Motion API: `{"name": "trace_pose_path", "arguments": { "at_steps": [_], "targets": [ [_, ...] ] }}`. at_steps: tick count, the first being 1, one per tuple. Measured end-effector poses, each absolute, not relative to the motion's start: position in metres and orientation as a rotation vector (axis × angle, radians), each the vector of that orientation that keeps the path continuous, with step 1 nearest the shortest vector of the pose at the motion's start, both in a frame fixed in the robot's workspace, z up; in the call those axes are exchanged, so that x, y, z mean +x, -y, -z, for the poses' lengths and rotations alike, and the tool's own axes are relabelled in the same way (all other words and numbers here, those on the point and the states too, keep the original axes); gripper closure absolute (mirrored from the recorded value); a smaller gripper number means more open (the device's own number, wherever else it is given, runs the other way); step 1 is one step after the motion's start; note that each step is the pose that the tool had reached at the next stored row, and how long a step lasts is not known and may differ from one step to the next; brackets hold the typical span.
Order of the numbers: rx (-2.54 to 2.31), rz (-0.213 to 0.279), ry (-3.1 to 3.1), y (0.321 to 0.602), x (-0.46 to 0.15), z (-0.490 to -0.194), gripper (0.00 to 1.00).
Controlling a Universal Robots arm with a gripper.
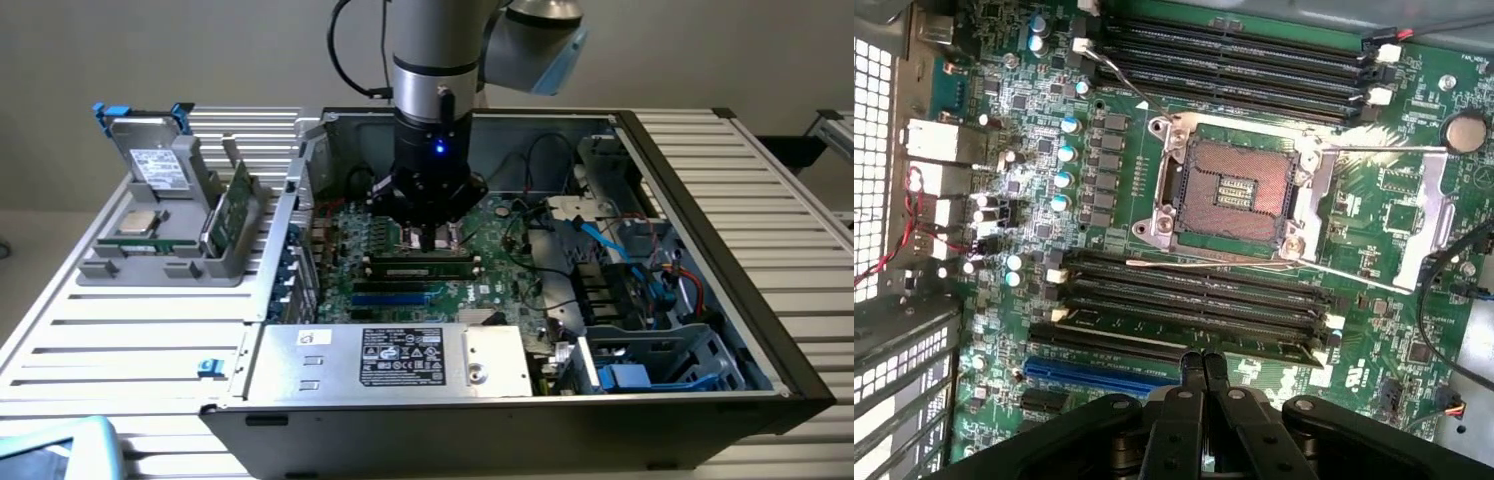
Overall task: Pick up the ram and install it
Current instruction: 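Press down the ram until it locks into place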
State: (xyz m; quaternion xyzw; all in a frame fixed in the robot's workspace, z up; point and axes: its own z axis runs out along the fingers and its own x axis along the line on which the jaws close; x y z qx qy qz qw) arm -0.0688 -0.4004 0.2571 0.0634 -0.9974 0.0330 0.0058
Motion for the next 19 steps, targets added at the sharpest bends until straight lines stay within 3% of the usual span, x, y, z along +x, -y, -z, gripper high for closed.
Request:
{"name": "trace_pose_path", "arguments": {
  "at_steps": [19],
  "targets": [
    [0.031,-0.141,3.13,0.4004,-0.0688,-0.2571,0.89]
  ]
}}
